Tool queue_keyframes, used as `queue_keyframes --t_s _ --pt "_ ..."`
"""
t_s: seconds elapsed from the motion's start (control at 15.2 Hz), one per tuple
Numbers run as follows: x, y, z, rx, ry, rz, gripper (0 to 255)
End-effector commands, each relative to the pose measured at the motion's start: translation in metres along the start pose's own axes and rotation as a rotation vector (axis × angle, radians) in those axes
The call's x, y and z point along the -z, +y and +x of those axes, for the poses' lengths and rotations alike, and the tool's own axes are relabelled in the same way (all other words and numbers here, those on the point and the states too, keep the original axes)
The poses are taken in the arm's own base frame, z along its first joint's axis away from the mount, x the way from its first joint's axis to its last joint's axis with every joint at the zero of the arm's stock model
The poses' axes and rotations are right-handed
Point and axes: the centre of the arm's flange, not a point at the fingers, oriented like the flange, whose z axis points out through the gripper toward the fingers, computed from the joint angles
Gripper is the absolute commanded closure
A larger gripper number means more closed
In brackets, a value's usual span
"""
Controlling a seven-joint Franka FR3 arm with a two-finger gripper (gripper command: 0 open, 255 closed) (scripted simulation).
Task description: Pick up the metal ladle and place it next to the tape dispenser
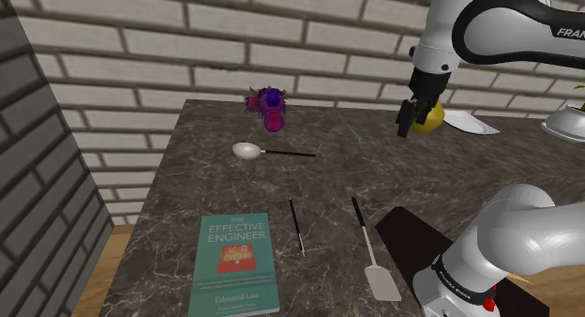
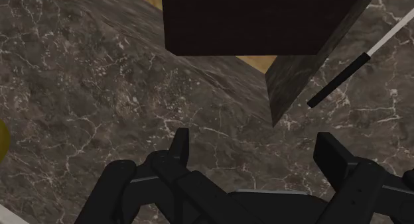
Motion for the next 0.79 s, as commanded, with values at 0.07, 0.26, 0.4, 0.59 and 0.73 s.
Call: queue_keyframes --t_s 0.07,0.26,0.4,0.59,0.73 --pt "-0.005 -0.001 0.012 0.032 0.003 -0.001 0" --pt "-0.019 -0.005 0.047 0.128 0.011 -0.003 0" --pt "-0.028 -0.009 0.071 0.192 0.017 -0.005 0" --pt "-0.042 -0.019 0.105 0.288 0.025 -0.007 0" --pt "-0.051 -0.027 0.128 0.352 0.03 -0.009 0"
